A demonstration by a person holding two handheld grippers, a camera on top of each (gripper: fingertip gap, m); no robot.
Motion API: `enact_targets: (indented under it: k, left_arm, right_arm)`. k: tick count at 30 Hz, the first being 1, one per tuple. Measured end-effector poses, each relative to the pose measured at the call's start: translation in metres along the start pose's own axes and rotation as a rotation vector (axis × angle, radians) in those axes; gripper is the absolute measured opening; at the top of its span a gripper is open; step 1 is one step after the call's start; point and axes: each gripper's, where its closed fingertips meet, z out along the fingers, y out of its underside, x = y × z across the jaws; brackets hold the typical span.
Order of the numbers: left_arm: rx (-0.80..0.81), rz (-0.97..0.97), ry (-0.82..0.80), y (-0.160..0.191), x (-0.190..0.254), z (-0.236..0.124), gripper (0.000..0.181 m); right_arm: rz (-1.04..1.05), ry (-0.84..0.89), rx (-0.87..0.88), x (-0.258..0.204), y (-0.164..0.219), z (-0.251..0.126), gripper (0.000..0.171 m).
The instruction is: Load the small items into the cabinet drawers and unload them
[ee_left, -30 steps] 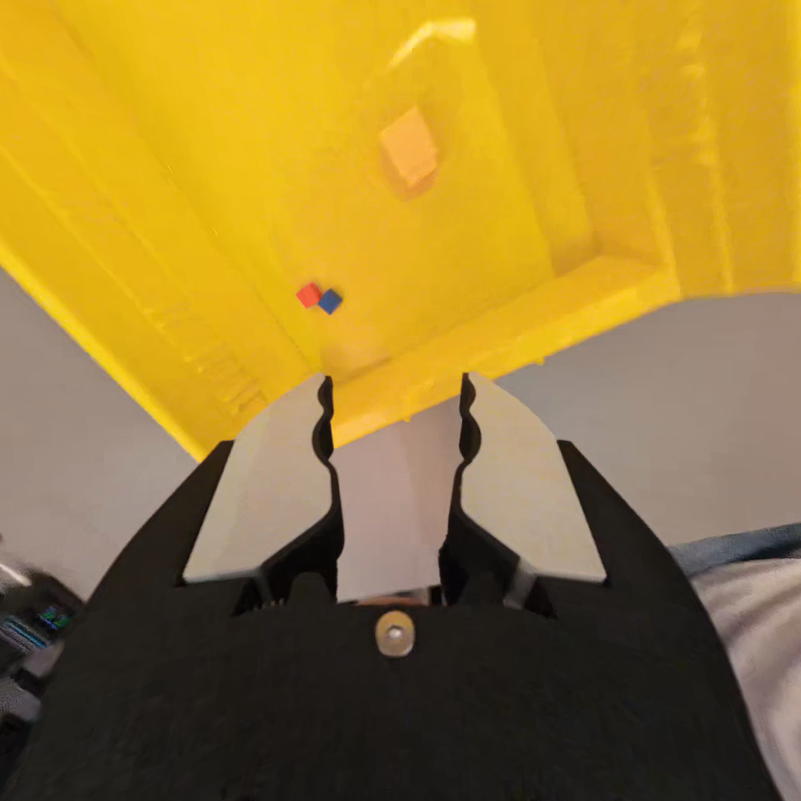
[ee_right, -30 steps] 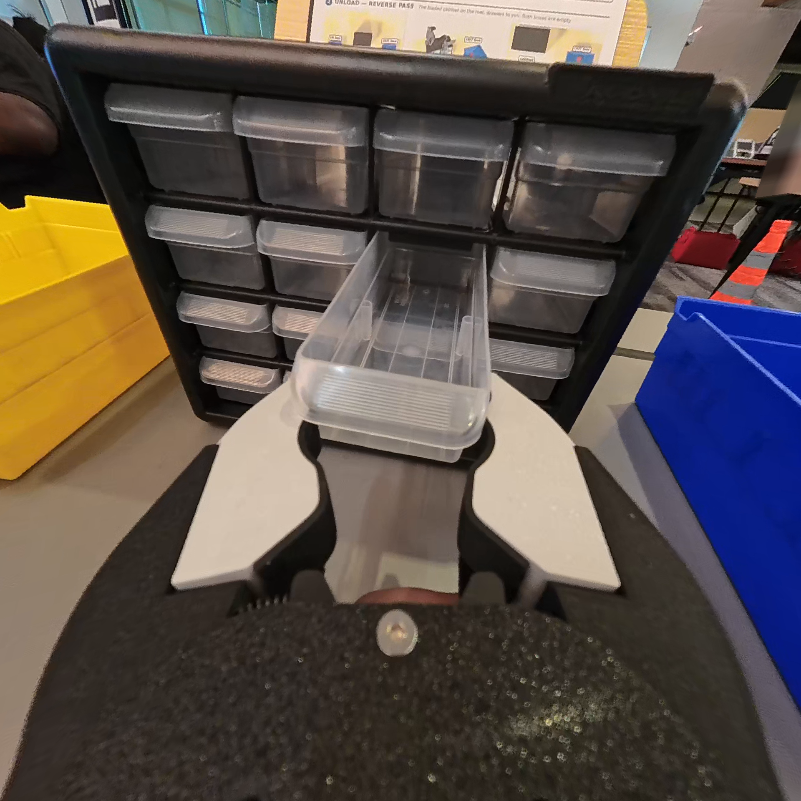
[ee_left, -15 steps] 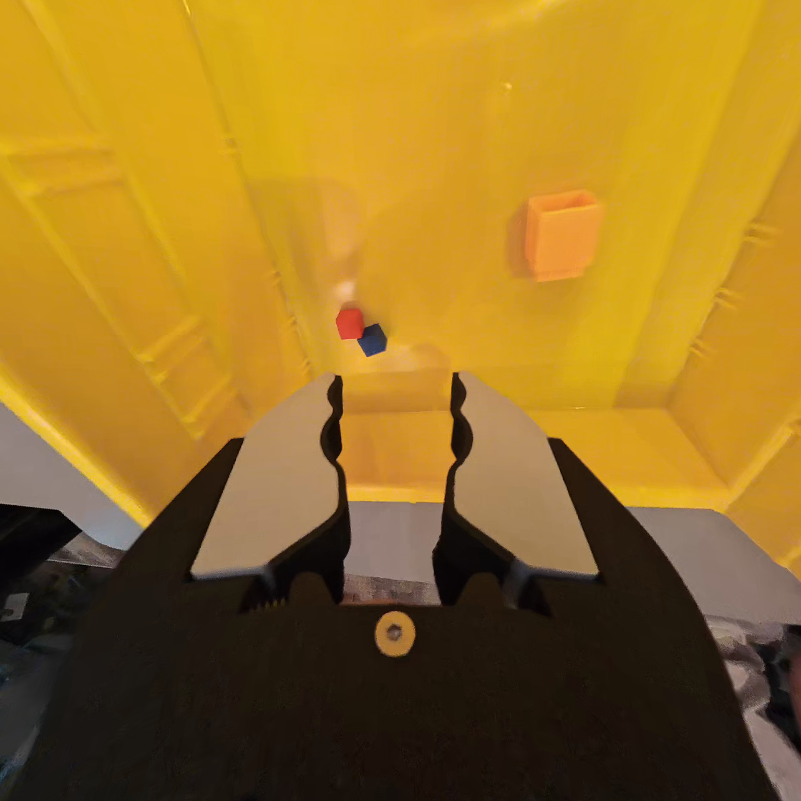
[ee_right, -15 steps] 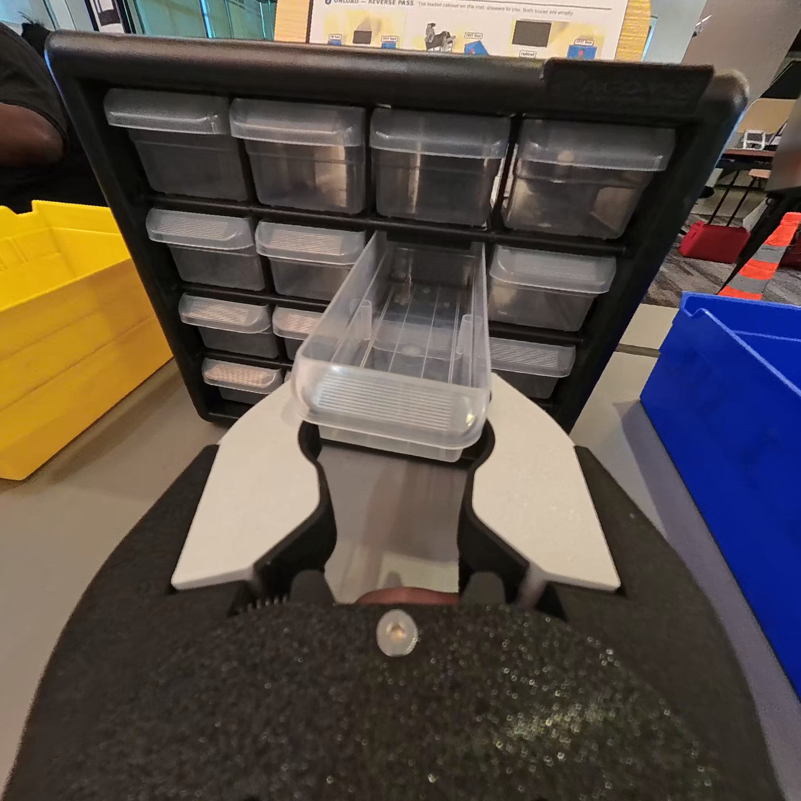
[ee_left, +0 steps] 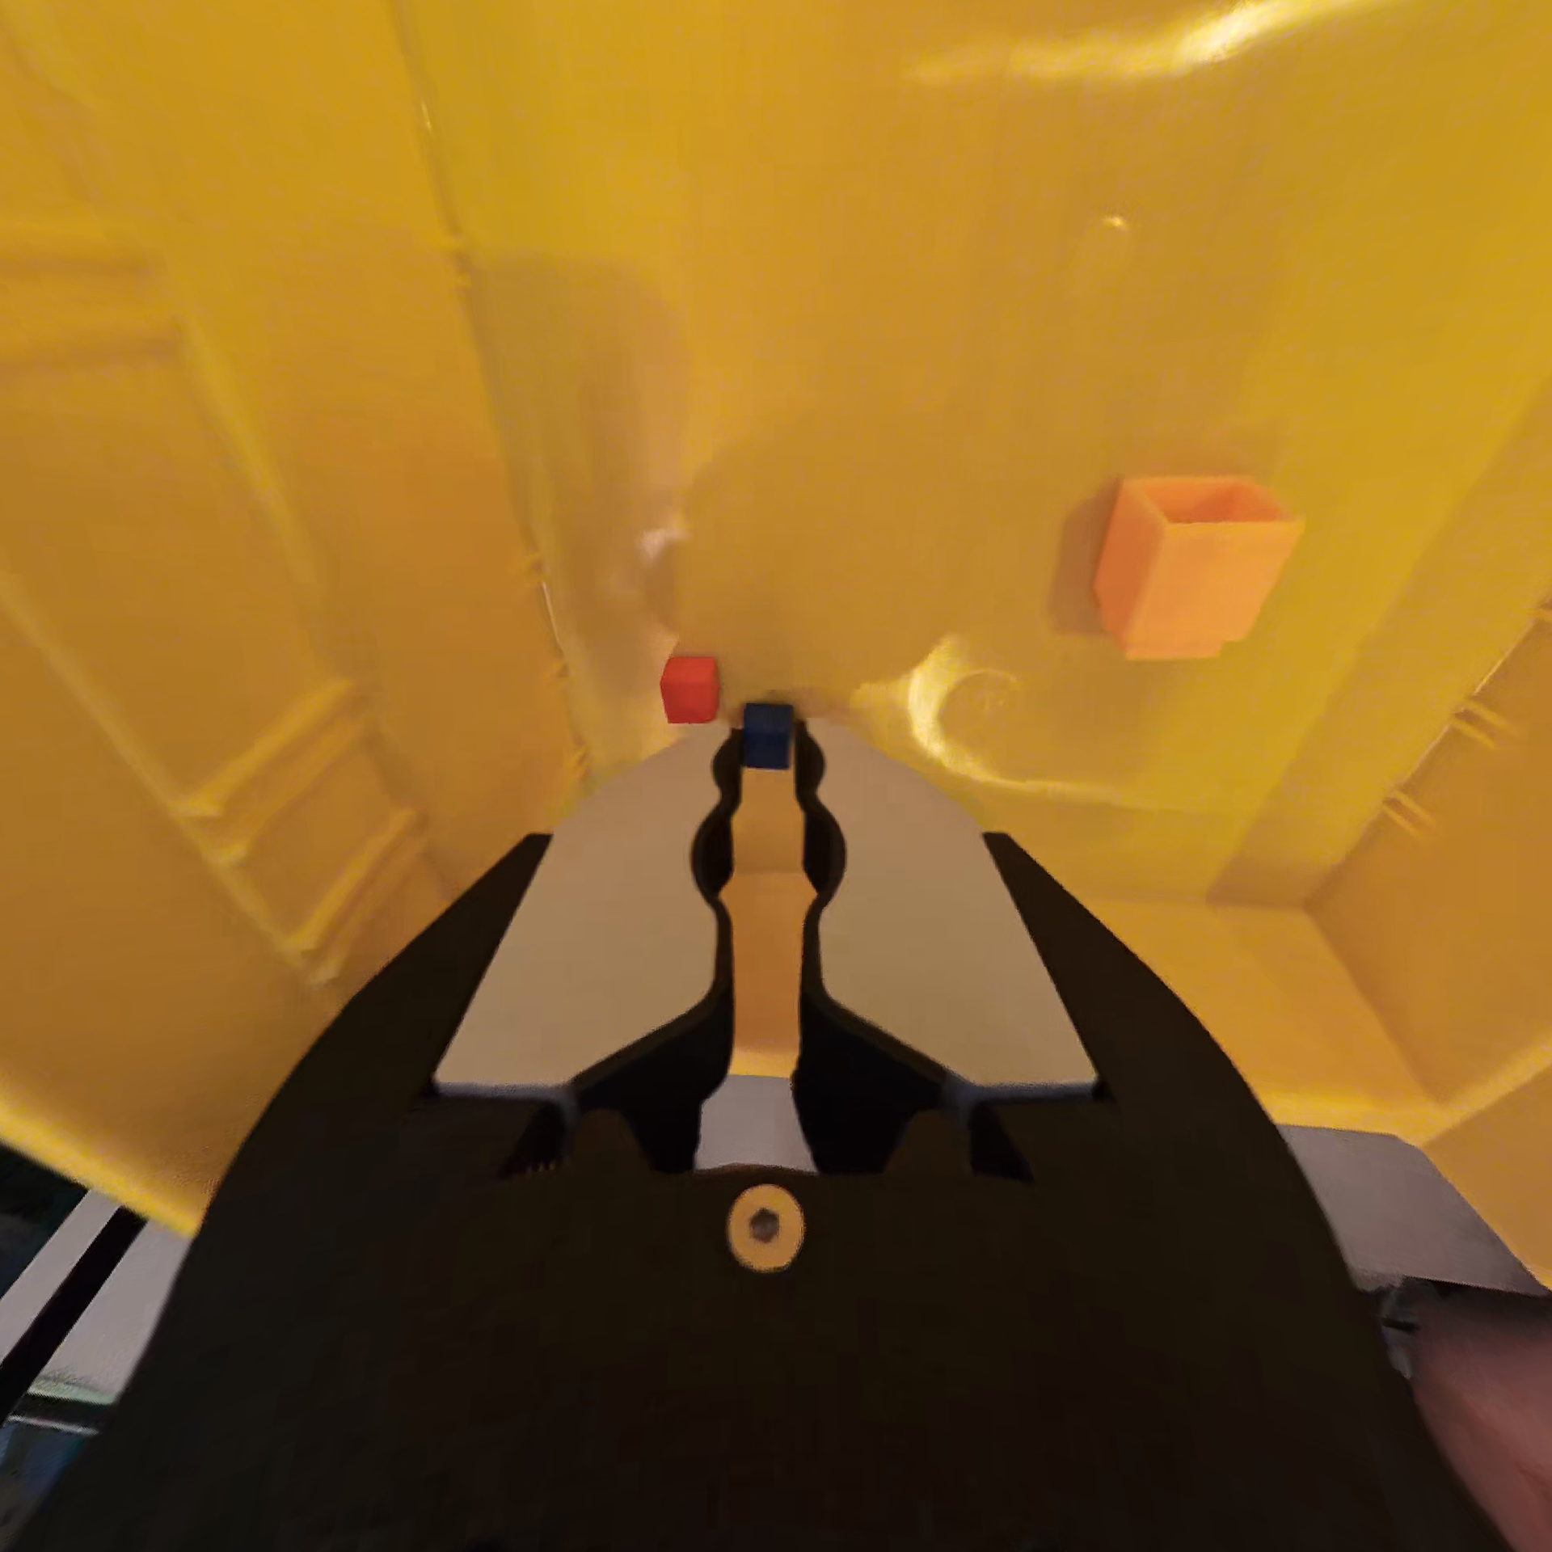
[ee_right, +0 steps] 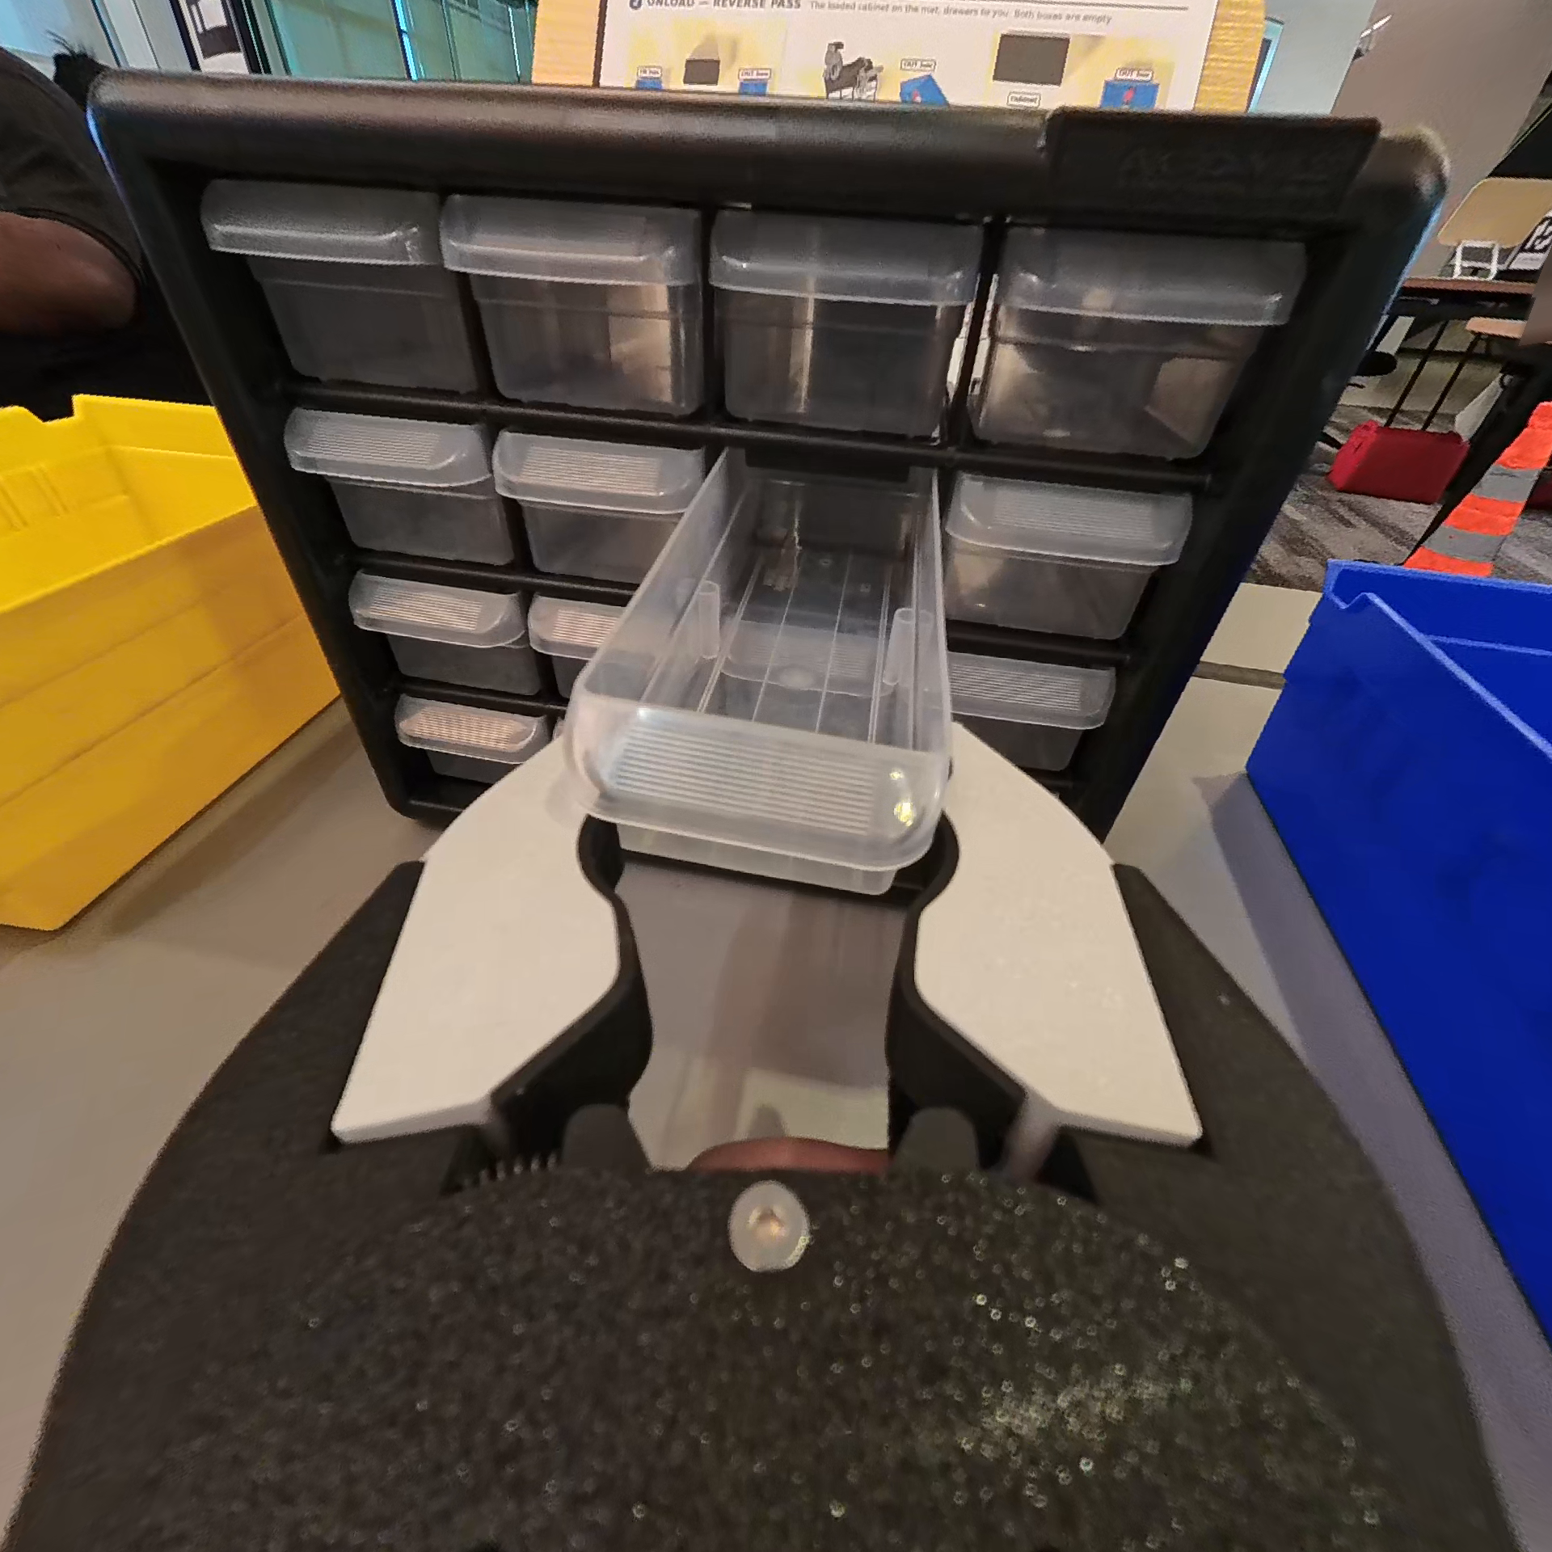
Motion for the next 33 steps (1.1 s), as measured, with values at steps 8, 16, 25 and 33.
enact_targets:
  k: [8,16,25,33]
  left_arm:
    - [0.048,0.051,0.070,-0.002,0.013,-0.024,0.010]
    - [0.393,0.627,0.469,0.041,0.146,-0.205,0.011]
    - [0.379,1.417,0.190,0.101,0.310,-0.207,0.011]
    - [0.204,1.427,-0.114,0.057,0.371,-0.165,0.011]
  right_arm:
    - [-0.001,0.001,-0.001,0.000,0.000,0.000,0.068]
    - [-0.010,0.004,0.000,0.000,0.000,0.000,0.068]
    - [-0.013,0.003,0.004,0.000,0.001,-0.001,0.068]
    - [-0.004,-0.001,0.002,0.000,0.001,-0.002,0.068]
